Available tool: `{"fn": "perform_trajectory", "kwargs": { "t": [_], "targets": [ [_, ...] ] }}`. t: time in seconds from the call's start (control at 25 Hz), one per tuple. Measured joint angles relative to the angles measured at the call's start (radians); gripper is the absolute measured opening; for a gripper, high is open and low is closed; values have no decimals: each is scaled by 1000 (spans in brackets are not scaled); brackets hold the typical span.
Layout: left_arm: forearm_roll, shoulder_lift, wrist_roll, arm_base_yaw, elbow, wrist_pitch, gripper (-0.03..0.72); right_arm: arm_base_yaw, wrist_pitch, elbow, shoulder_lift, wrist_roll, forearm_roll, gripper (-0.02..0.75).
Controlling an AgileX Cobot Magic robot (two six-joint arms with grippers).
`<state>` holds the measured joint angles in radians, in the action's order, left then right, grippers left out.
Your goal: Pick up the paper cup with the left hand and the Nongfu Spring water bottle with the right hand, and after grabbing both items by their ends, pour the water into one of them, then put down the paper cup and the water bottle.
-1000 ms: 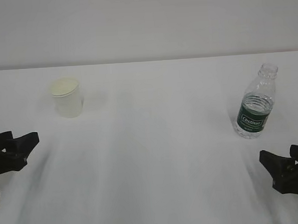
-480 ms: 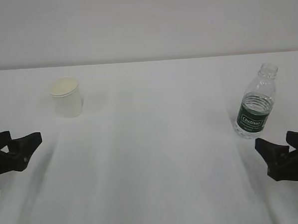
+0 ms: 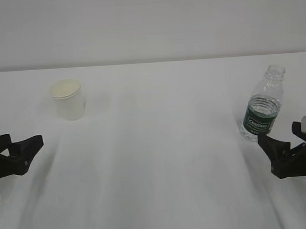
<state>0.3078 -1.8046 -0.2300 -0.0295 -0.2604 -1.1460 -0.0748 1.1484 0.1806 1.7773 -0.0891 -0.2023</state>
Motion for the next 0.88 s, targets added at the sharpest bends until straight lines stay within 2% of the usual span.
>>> {"fn": "perform_trajectory", "kwargs": {
  "t": [0.24, 0.56, 0.88],
  "targets": [
    [-9, -20, 0, 0, -12, 0, 621, 0, 0, 3, 0, -4, 32, 631],
    [-7, -120, 0, 0, -124, 0, 610, 0, 0, 40, 31, -7, 49, 630],
    [-5, -123, 0, 0, -178, 0, 599, 0, 0, 99, 97, -8, 49, 629]
  ]
}}
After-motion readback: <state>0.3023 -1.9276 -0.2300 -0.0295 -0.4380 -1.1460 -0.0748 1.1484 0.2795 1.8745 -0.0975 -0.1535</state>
